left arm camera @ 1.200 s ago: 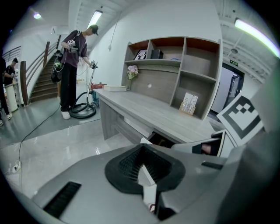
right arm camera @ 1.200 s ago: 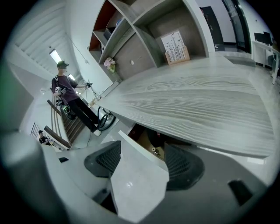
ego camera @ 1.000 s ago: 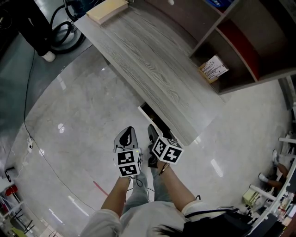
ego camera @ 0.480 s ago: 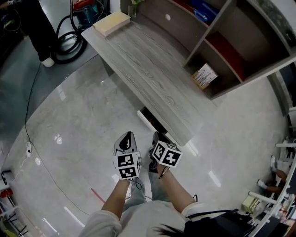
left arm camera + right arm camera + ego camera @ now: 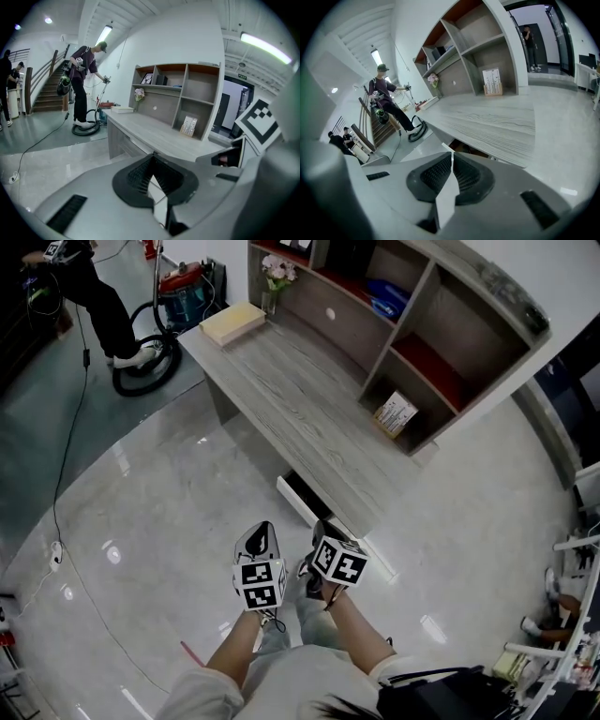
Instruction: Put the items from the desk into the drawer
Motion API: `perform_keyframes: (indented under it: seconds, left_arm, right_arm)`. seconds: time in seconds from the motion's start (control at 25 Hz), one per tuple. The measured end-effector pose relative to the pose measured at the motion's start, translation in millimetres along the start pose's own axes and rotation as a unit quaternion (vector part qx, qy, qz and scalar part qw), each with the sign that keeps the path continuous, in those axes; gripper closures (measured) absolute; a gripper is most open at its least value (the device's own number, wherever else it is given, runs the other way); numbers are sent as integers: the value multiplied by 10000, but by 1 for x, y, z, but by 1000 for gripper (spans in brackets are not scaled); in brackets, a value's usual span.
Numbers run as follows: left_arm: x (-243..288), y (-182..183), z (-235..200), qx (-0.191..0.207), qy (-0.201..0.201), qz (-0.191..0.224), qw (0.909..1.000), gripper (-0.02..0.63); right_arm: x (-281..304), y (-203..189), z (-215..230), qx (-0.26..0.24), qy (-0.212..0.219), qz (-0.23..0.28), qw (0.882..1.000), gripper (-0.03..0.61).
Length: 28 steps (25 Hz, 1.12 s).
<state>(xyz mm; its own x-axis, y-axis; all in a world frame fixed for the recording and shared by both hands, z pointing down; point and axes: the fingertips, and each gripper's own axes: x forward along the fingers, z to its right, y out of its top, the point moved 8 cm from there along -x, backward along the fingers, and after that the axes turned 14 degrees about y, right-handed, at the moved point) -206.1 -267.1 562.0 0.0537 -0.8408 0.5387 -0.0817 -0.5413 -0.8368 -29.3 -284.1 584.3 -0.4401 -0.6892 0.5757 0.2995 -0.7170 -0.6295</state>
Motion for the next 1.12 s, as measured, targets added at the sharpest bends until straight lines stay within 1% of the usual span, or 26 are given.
perform_keyframes:
  seconds: [0.16,0.36,0.64,0.88,1.12]
  left_arm:
    - [-22,2,2,-102,-108,74,9999,617]
    - [-51,5,6,-107,-267,168,9994,617]
    - [-81,11,11,38,-495,396,9980,617]
    - [-90,11,12,51,-529,423,9977,617]
    - [-92,14,14,82,-533,485,9974,617]
  right_arm:
    - [-21,-1,-10,-118,43,152,9998,569]
    - [-49,-3,-23,-195,71,340,9992,571]
    - [-81,-8,-33,-425,43,518,9977,578]
    - [-95,-17,-33,-525,13,507,9973,578]
    - [-98,-15,-37,-635,94,557,9964,578]
